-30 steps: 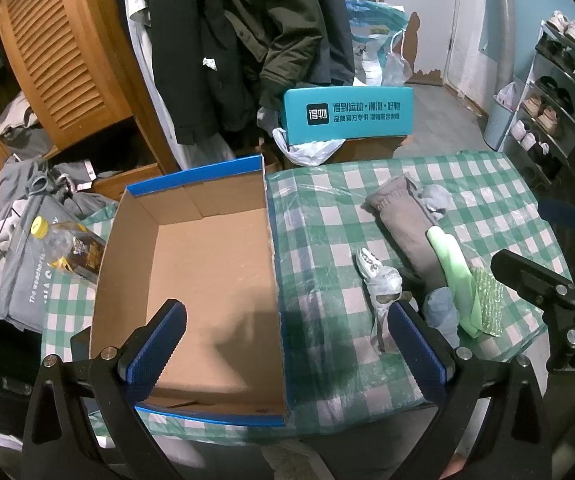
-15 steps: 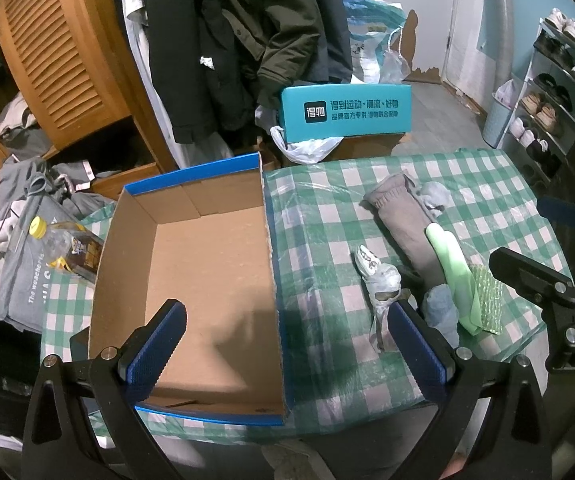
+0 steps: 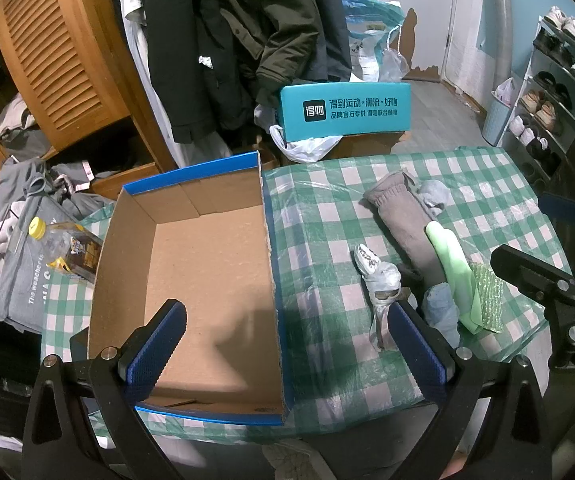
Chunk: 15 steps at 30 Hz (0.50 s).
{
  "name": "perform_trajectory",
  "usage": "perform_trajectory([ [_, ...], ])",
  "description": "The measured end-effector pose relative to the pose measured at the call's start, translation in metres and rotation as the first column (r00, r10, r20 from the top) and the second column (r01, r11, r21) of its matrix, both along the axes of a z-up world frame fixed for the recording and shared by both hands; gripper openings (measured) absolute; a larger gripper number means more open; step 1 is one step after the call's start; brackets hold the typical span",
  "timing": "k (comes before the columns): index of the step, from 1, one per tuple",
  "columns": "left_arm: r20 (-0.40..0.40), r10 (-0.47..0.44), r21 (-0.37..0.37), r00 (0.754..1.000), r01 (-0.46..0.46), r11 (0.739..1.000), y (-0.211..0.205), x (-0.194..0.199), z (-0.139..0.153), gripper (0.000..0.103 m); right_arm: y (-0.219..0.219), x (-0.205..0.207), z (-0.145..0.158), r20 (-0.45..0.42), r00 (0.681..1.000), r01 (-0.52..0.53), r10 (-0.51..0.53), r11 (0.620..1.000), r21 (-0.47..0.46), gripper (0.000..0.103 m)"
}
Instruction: Organize soft objects
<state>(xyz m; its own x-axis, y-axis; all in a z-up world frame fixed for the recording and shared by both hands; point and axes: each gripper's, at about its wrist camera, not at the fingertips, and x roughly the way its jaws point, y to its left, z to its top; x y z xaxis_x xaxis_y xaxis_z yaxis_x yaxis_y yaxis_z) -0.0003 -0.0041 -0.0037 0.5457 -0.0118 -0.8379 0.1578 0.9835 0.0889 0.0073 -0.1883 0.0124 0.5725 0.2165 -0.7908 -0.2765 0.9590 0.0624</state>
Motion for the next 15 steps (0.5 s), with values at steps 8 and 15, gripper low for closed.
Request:
perform_trajectory([
  [8,-0.001,0.002,-0.004,1.0,-0.002,1.0,-0.0012,-0.001,-0.0008,0.102,-0.0004,0.0006,0.0005,-0.001,1.0,0.0,0.0,1.0,-0.001,0.101],
  [15,-0.002,0.0,-0.003,1.0,0.0,1.0,-0.0013,-0.0008,-0.0009,0.102,-0.0011,0.0,-0.0001,-0.002,1.0,0.0,0.0,1.0,-0.002,0.101],
])
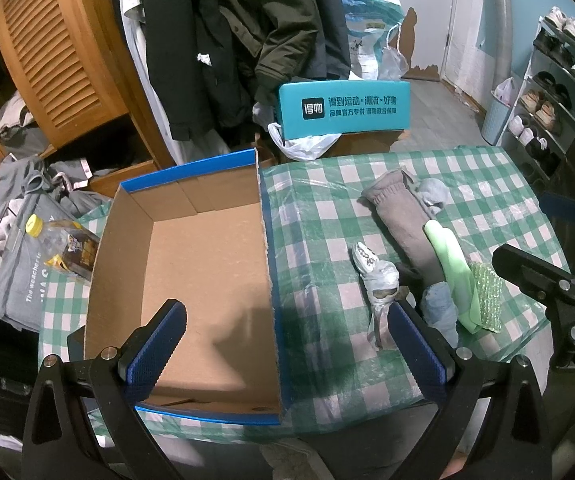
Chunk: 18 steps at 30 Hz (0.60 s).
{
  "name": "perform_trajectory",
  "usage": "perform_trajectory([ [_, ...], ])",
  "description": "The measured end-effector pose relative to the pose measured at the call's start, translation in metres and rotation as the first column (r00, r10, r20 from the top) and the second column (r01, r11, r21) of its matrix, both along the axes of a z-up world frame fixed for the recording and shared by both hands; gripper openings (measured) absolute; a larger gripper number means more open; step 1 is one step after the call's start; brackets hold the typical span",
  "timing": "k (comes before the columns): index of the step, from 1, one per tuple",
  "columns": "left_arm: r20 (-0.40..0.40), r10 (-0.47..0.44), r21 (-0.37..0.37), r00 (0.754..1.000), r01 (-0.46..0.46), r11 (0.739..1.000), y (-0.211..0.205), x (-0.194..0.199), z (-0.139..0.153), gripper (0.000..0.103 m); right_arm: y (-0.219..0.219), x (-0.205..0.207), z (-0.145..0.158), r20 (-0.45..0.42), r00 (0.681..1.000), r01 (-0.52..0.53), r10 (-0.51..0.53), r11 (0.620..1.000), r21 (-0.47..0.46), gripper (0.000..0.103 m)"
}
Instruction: Organize soft objects
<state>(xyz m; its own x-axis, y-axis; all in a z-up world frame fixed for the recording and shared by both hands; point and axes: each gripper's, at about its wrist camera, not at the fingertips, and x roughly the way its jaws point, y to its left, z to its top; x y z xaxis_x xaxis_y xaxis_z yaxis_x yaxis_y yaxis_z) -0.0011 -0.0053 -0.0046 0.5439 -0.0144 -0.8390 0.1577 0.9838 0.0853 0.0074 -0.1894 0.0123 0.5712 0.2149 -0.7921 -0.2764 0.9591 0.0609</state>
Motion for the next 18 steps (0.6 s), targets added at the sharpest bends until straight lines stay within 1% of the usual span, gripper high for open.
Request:
perform_trajectory([
  [12,-0.008,-0.012,0.008,1.0,0.012,1.0,-0.011,-0.011,-0.011,0.102,-0.002,0.0,0.0,-0.003,1.0,0.004,-0.004,1.0,-0.002,0.101],
  [18,-0.03,-0.017,0.006,0.999,0.017,1.0,-0.014,-0.002,-0.011,0.102,-0.018,-0.007,-0.007,-0.007,1.0,0.01,-0.01,1.0,-0.006,0.101],
])
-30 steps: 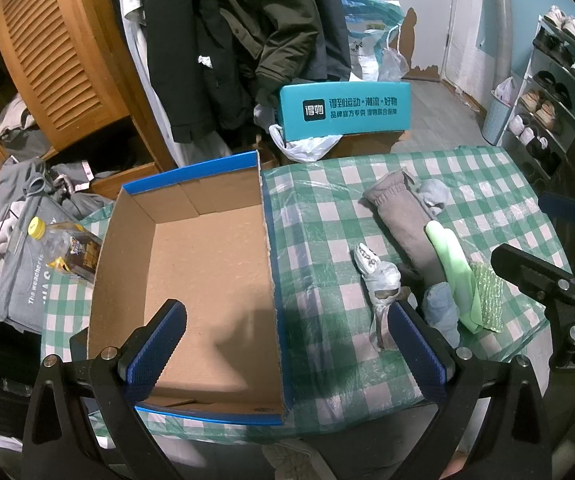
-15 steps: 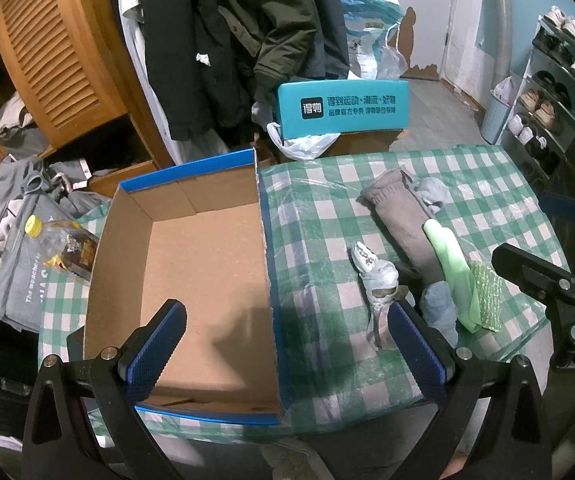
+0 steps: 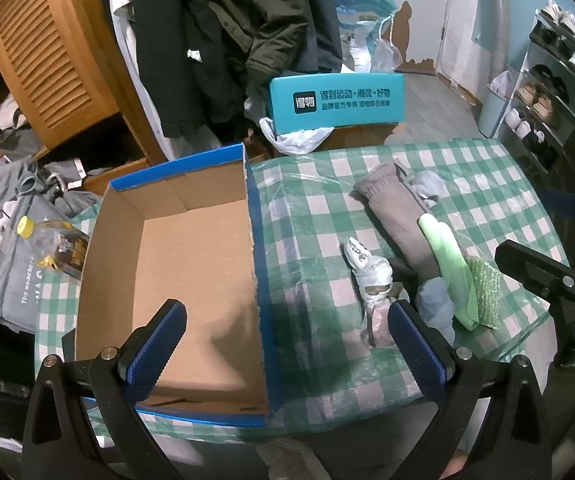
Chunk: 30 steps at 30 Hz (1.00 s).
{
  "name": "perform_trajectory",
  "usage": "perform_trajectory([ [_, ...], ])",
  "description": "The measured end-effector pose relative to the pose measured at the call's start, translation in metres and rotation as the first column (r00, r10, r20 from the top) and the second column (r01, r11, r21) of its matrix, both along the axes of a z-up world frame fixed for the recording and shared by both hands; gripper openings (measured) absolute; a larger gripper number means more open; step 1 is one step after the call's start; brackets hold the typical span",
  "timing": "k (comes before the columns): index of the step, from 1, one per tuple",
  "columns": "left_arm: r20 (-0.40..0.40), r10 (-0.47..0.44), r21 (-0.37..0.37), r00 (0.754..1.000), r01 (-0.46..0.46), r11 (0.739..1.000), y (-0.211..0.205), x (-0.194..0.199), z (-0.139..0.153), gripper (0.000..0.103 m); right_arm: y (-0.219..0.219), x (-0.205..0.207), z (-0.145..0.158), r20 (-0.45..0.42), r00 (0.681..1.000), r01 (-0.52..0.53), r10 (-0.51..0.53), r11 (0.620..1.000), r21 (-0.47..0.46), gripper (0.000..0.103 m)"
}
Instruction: Organize soft objects
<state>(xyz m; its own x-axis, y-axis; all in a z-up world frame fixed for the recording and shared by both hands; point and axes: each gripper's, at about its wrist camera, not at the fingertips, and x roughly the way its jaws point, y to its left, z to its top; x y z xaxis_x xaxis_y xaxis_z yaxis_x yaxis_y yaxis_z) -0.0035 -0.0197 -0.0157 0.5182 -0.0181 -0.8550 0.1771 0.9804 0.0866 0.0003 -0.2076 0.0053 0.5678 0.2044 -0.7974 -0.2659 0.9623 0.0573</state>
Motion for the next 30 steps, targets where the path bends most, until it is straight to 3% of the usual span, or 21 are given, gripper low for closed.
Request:
perform_trajectory([
  [11,-0.063,-0.024,0.003,0.998,0.024,1.0,-0.016,0.01,-0.017,0.102,-0.025,0.013,-0.021,-0.082,0.996,0.03,-0.032,0.999,-0.017,0.101],
  [19,-0.126,-0.04,-0.003,0.991,0.04,0.999,-0.029,0.019,-0.039,0.102,-0.044,0.02,-0.052,-0.174,0.983,0.048,-0.052,0.998,-0.03,0.085],
  [26,-0.173,-0.051,-0.003,0.984,0.051,0.999,-0.041,0.025,-0.06,0.102,-0.055,0.024,-0.072,-0.229,0.97,0.075,-0.079,0.997,-0.026,0.084],
  [30,-0.198,-0.045,-0.002,0.979,0.046,0.999,-0.045,0.029,-0.07,0.102,-0.053,0.024,-0.084,-0.248,0.967,0.045,-0.054,0.998,-0.043,0.076],
])
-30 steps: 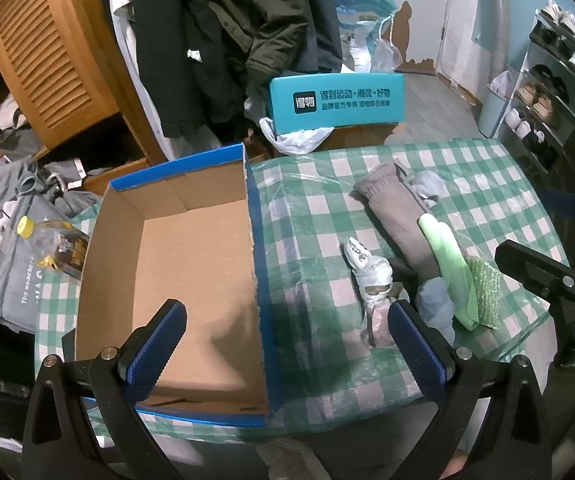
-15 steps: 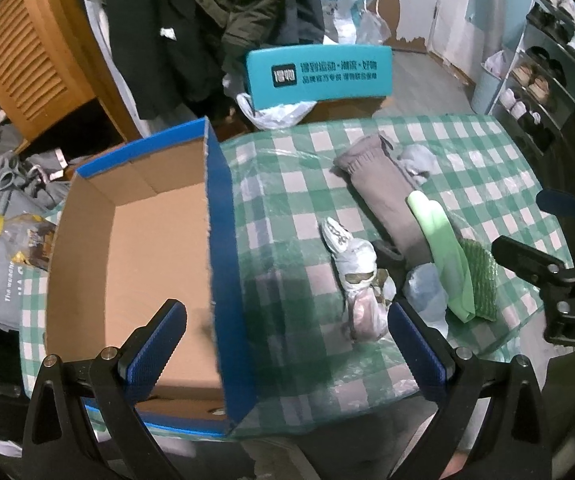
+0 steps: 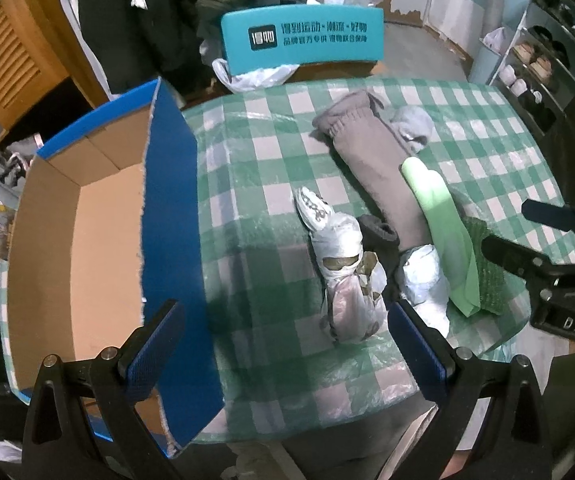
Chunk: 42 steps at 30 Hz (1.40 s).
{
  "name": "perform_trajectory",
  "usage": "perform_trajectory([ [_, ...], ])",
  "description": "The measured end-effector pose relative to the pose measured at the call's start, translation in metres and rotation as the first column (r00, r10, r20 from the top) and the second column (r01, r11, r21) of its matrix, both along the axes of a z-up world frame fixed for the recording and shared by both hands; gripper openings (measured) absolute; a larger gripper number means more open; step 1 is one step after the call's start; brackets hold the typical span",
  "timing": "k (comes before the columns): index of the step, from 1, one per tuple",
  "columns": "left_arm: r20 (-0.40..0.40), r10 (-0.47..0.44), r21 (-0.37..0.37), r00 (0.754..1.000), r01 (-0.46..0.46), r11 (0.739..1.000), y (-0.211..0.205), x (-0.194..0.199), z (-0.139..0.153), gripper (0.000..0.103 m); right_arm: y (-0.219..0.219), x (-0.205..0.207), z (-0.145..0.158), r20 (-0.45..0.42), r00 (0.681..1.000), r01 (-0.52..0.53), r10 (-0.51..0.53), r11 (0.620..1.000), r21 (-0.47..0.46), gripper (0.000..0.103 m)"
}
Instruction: Organize soft objects
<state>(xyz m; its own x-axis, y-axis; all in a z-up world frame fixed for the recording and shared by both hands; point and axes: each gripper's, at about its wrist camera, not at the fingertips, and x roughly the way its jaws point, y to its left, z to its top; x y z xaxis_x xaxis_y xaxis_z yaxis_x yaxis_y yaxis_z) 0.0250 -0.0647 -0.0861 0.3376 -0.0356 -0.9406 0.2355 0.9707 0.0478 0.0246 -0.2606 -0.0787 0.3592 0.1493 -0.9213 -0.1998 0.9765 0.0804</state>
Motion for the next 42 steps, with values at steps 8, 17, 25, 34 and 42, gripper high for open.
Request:
perform_trajectory([
  [8,-0.03,-0.003,-0.01,1.0,0.002,1.0,-0.002,0.005,-0.016,0.102,0.003,0.002,-0.033,-0.066,0.996,-0.058,0.056,0.998,-0.034,0.059],
  [17,-0.067,-0.012,-0.011,0.998,0.012,1.0,-0.01,0.011,-0.031,0.102,0.001,0.004,-0.057,-0.115,0.99,-0.083,0.078,0.996,-0.041,0.058],
  [25,-0.091,-0.009,0.011,0.996,0.01,1.0,-0.013,0.016,-0.047,0.102,0.005,0.009,-0.07,-0.126,0.989,-0.091,0.083,0.994,-0.062,0.058],
  [34,-0.106,-0.018,-0.002,0.994,0.017,1.0,-0.016,0.016,-0.053,0.102,0.015,0.016,-0.082,-0.123,0.986,-0.122,0.109,0.987,-0.106,0.048],
  [42,-0.144,-0.001,-0.032,0.99,-0.004,0.999,-0.018,0.021,-0.066,0.102,0.019,0.018,-0.093,-0.132,0.983,-0.137,0.124,0.986,-0.097,0.024],
])
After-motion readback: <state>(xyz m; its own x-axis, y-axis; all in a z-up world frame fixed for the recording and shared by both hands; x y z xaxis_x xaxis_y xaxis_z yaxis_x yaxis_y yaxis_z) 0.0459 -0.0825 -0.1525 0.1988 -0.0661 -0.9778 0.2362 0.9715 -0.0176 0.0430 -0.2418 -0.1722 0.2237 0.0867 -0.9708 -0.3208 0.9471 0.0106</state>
